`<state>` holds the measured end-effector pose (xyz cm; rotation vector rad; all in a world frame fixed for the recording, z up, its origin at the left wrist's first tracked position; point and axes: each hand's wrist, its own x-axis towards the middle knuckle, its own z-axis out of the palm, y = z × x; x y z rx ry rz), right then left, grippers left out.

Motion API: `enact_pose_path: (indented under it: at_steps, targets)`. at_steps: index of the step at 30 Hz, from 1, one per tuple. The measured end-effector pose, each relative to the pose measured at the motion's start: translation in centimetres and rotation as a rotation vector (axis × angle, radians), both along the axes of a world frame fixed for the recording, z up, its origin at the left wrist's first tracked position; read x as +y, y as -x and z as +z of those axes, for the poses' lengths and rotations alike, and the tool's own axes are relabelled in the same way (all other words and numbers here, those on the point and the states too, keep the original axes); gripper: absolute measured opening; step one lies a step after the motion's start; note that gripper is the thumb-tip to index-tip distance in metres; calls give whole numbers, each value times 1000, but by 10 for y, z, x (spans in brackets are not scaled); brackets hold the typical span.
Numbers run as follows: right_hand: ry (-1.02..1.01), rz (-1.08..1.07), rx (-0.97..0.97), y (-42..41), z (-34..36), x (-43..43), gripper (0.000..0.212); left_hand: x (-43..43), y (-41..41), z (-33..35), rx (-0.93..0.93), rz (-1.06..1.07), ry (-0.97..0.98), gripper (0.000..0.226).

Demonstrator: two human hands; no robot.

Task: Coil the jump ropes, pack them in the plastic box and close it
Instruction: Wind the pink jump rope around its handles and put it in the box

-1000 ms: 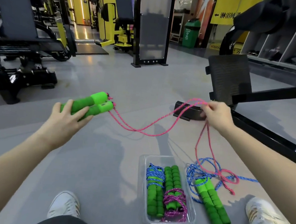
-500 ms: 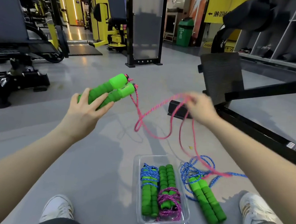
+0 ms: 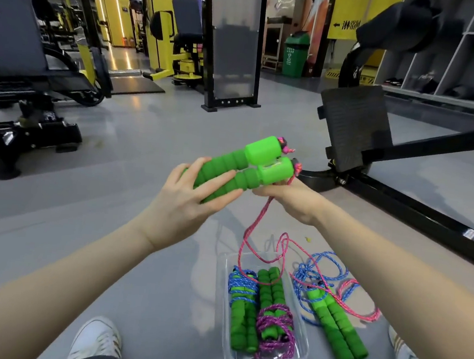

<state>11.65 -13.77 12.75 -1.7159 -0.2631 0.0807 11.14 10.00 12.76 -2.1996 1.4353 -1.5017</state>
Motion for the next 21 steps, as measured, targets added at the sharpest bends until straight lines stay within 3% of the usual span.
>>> enact_pose_path:
  at_steps: [2, 3, 5, 8, 11, 12, 14, 18, 21]
  targets:
    - [15, 30, 70, 5, -1, 3, 14, -4, 0, 1, -9, 34, 19, 46]
    - [91, 53, 142, 7, -6, 1, 11, -1, -4, 1, -22, 70, 25, 45]
    - [387, 71, 266, 9, -18, -13, 16, 16, -18, 0, -51, 171, 30, 45]
    - [958, -30, 295, 6, -33, -46, 19, 56, -37, -7, -59, 345, 28, 47]
    - [1434, -228, 289, 7, -39, -81, 21, 98, -42, -15, -25, 483, 18, 49]
    - [1506, -311, 289, 9, -39, -91, 27, 109, -42, -18, -8, 506, 15, 50]
    - [1352, -461, 303, 9, -34, -100, 31, 124, -42, -22, 19, 517, 9, 51]
    - [508, -586, 67, -11, 9, -77, 31, 118, -43, -19, 9, 521, 89, 50]
    - [170, -547, -54, -28, 68, -45, 33, 99, -44, -4, -6, 515, 191, 47]
